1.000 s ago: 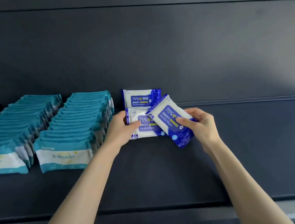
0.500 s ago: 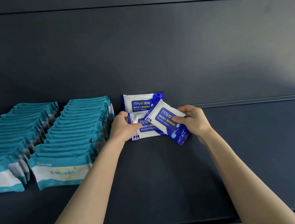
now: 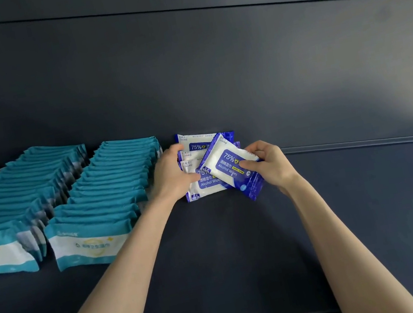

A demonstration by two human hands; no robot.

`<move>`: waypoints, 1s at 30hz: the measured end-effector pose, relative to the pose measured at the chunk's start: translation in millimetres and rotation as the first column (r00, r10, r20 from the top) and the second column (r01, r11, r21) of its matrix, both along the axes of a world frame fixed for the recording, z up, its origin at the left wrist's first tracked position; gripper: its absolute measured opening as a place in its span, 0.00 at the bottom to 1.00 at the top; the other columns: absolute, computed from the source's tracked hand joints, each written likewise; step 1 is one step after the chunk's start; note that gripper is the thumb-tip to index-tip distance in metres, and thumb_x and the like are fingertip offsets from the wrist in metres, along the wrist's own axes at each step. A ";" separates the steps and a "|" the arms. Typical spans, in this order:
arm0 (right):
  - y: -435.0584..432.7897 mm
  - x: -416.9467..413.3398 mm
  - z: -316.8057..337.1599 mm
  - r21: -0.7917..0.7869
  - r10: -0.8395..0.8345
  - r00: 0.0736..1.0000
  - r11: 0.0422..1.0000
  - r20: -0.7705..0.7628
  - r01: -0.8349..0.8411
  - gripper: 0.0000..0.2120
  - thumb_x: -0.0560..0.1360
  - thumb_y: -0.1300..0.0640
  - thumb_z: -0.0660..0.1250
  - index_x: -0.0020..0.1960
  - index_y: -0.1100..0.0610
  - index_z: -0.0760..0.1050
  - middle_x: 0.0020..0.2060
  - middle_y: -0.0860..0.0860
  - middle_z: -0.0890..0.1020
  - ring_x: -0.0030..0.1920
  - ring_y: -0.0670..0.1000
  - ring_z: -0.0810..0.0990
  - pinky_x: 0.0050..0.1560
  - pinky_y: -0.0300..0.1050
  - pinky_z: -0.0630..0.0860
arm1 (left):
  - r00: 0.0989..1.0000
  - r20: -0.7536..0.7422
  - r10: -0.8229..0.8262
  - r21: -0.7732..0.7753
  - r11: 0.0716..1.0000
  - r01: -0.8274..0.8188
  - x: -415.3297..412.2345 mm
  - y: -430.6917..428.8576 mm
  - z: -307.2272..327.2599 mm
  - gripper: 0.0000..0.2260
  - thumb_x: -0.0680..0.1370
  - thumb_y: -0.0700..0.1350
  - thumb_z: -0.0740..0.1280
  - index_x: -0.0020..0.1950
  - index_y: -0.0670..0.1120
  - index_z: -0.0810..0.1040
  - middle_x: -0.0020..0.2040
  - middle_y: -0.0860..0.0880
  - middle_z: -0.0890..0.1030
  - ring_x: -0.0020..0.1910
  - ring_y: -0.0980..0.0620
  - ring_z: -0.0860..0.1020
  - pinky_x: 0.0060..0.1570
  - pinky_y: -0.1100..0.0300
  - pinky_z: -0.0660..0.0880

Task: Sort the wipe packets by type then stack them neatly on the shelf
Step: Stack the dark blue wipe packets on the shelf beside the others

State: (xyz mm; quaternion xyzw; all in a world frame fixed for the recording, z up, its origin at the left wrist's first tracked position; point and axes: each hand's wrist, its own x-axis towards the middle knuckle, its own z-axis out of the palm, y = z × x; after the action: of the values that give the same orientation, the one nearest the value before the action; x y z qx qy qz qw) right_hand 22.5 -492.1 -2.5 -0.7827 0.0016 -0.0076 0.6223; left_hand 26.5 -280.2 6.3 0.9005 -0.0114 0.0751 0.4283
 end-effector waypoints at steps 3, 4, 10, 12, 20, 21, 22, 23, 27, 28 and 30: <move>0.1 2.0 0.2 -0.088 0.011 0.999 0.996 0.039 -0.008 0.08 0.74 0.62 0.70 0.47 0.56 0.71 0.48 0.54 0.82 0.46 0.51 0.82 0.41 0.42 0.80 | 0.999 0.008 -0.031 0.229 0.973 0.028 0.1 0.5 9.0 0.26 0.68 0.39 0.76 0.63 0.44 0.73 0.60 0.45 0.76 0.58 0.46 0.74 0.53 0.56 0.71; 0.4 1.9 0.7 -0.112 0.018 0.999 0.994 0.050 -0.012 0.08 0.74 0.62 0.70 0.47 0.56 0.71 0.48 0.53 0.82 0.45 0.50 0.82 0.40 0.40 0.80 | 0.999 -0.004 -0.041 0.276 0.960 0.040 0.9 -0.2 12.3 0.24 0.68 0.39 0.76 0.62 0.44 0.73 0.60 0.46 0.76 0.57 0.47 0.74 0.52 0.56 0.70; 3.8 -0.1 0.6 -0.173 0.014 0.991 0.985 0.133 0.009 0.08 0.74 0.62 0.70 0.48 0.56 0.71 0.48 0.52 0.82 0.45 0.47 0.81 0.37 0.33 0.78 | 0.985 -0.103 -0.138 0.406 0.898 0.169 13.5 4.9 30.6 0.20 0.67 0.39 0.77 0.52 0.48 0.71 0.57 0.44 0.74 0.47 0.48 0.71 0.41 0.58 0.65; 7.5 0.2 0.0 -0.204 0.008 0.988 0.979 0.155 0.024 0.09 0.74 0.62 0.71 0.49 0.56 0.71 0.49 0.52 0.82 0.46 0.48 0.81 0.38 0.33 0.78 | 0.979 -0.104 -0.173 0.466 0.861 0.202 20.2 7.4 40.0 0.19 0.68 0.38 0.76 0.51 0.48 0.70 0.57 0.43 0.72 0.47 0.47 0.72 0.40 0.57 0.66; 29.2 5.6 4.1 -0.376 -0.002 0.967 0.921 0.254 0.100 0.13 0.72 0.57 0.73 0.49 0.53 0.68 0.52 0.52 0.79 0.49 0.50 0.79 0.45 0.47 0.80 | 0.931 -0.259 -0.258 0.527 0.770 0.360 45.1 21.2 61.5 0.26 0.64 0.39 0.79 0.58 0.49 0.73 0.59 0.44 0.74 0.47 0.47 0.75 0.45 0.55 0.75; 33.5 7.0 3.0 -0.416 -0.013 0.964 0.901 0.266 0.127 0.15 0.72 0.56 0.73 0.49 0.53 0.67 0.53 0.52 0.78 0.50 0.51 0.78 0.47 0.50 0.79 | 0.925 -0.267 -0.271 0.523 0.765 0.375 45.9 22.6 61.2 0.27 0.63 0.42 0.80 0.58 0.49 0.73 0.58 0.45 0.74 0.47 0.48 0.75 0.44 0.56 0.74; 38.3 7.7 2.5 -0.455 -0.026 0.962 0.878 0.271 0.152 0.17 0.71 0.54 0.74 0.49 0.53 0.65 0.54 0.51 0.77 0.49 0.52 0.77 0.47 0.51 0.77 | 0.922 -0.262 -0.285 0.519 0.764 0.383 46.6 23.9 60.3 0.28 0.62 0.45 0.81 0.58 0.49 0.73 0.58 0.45 0.74 0.48 0.49 0.74 0.44 0.57 0.72; 43.0 8.8 1.5 -0.490 -0.042 0.963 0.854 0.267 0.173 0.20 0.70 0.52 0.74 0.50 0.53 0.64 0.54 0.50 0.76 0.49 0.52 0.77 0.46 0.51 0.76 | 0.923 -0.247 -0.294 0.512 0.769 0.382 47.2 24.8 58.7 0.28 0.62 0.48 0.80 0.58 0.49 0.73 0.58 0.45 0.74 0.49 0.49 0.74 0.45 0.58 0.72; 56.6 11.5 -3.6 -0.517 -0.095 0.958 0.825 0.269 0.227 0.30 0.70 0.47 0.74 0.61 0.56 0.61 0.61 0.50 0.73 0.54 0.54 0.77 0.47 0.49 0.73 | 0.934 -0.169 -0.316 0.502 0.788 0.357 46.7 26.6 50.8 0.25 0.65 0.49 0.79 0.58 0.47 0.73 0.58 0.46 0.74 0.51 0.50 0.73 0.45 0.58 0.69; 57.7 12.0 -5.2 -0.517 -0.093 0.957 0.825 0.274 0.228 0.33 0.69 0.46 0.74 0.65 0.56 0.59 0.64 0.50 0.72 0.56 0.54 0.77 0.49 0.50 0.74 | 0.934 -0.150 -0.325 0.516 0.780 0.355 46.8 26.3 49.4 0.25 0.66 0.48 0.79 0.58 0.46 0.73 0.58 0.46 0.74 0.51 0.49 0.73 0.46 0.58 0.69; 56.3 12.3 -6.6 -0.525 -0.062 0.963 0.828 0.262 0.197 0.41 0.69 0.46 0.74 0.73 0.55 0.54 0.67 0.50 0.68 0.60 0.53 0.75 0.54 0.53 0.75 | 0.930 -0.121 -0.346 0.550 0.757 0.353 46.7 25.4 48.6 0.24 0.67 0.46 0.78 0.58 0.45 0.73 0.58 0.47 0.75 0.50 0.49 0.73 0.45 0.58 0.69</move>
State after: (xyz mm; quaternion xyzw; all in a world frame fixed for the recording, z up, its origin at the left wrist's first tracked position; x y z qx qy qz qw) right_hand 34.8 -435.8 -9.1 -0.9191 -0.0205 -0.1422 0.3670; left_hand 73.1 -254.8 55.0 0.9684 -0.1984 -0.0181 0.1501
